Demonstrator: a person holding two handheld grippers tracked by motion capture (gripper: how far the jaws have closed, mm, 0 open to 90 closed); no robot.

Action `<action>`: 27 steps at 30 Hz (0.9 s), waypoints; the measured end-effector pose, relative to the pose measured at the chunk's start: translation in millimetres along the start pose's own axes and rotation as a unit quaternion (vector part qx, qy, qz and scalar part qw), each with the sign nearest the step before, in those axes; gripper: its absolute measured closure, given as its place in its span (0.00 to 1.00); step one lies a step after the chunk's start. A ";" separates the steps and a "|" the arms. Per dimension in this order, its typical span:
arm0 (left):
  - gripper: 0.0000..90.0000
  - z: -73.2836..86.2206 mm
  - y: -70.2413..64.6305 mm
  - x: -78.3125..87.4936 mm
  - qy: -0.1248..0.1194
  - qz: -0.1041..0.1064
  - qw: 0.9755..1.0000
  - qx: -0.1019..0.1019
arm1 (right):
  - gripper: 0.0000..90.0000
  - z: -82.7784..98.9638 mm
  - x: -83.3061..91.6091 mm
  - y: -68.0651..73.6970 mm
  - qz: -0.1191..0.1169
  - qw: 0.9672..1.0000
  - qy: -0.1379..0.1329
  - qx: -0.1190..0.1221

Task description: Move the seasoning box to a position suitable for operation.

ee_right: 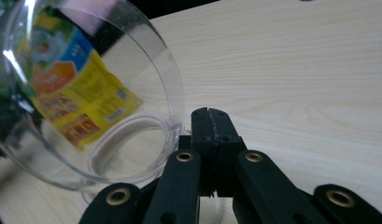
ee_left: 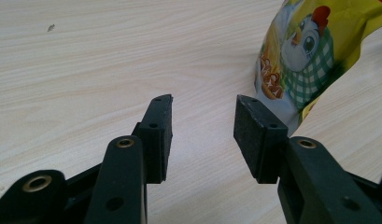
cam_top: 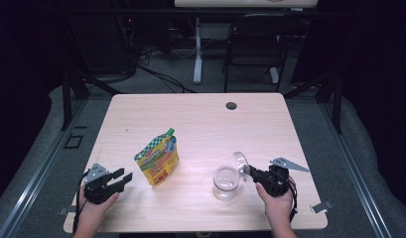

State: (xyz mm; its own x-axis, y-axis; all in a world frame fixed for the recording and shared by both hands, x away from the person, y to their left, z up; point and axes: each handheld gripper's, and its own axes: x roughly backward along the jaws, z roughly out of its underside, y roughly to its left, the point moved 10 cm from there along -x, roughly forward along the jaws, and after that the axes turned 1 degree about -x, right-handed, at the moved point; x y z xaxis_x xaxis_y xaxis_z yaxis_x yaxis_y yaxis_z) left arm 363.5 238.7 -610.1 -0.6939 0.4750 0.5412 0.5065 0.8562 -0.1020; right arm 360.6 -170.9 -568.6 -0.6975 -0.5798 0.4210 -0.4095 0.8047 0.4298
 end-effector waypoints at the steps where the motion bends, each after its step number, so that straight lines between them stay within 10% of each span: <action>1: 0.64 0.3 0.3 0.1 0.002 -0.001 1.000 0.000 | 1.00 0.1 -0.6 -0.7 -0.010 1.000 -0.003 -0.016; 9: 0.64 -0.4 -0.1 0.3 -0.001 0.000 1.000 0.001 | 0.97 3.4 -1.5 -11.8 -0.044 0.994 -0.010 -0.104; 27: 0.63 -1.4 -0.8 -0.3 -0.005 0.003 1.000 0.002 | 0.90 5.7 1.6 -19.7 0.002 0.999 -0.003 -0.045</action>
State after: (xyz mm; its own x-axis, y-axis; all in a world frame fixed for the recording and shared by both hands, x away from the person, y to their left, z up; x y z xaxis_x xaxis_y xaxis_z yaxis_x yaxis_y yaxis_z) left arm 364.0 237.5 -609.0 -0.6954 0.4824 0.5326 0.5087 0.8540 -0.1093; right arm 364.2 -186.9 -581.0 -0.7031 -0.5758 0.4173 -0.3524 0.7918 0.4989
